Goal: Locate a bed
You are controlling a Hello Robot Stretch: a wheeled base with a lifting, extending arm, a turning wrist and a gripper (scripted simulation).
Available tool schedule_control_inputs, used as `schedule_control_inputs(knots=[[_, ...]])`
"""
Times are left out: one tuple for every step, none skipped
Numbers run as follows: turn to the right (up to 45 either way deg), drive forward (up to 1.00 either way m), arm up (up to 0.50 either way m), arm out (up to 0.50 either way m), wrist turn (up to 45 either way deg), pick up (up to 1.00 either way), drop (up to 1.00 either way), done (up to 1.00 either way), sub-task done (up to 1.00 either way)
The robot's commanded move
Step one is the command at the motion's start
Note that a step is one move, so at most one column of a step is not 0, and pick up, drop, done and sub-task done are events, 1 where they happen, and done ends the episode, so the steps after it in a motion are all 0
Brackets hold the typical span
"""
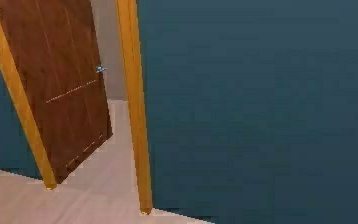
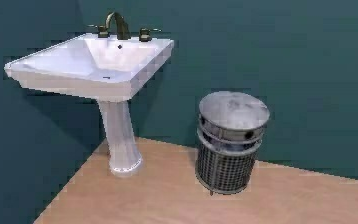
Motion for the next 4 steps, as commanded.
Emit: schedule_control_inputs(knots=[[-45.0,0.00,0.00,0.00,0.0,0.00,0.00,0.00,0.00],[0.0,1.00,0.00,0.00,0.0,0.00,0.00,0.00,0.00],[45.0,0.00,0.00,0.00,0.0,0.00,0.00,0.00,0.00],[9.0,0.00,0.00,0.00,0.0,0.00,0.00,0.00,0.00]])
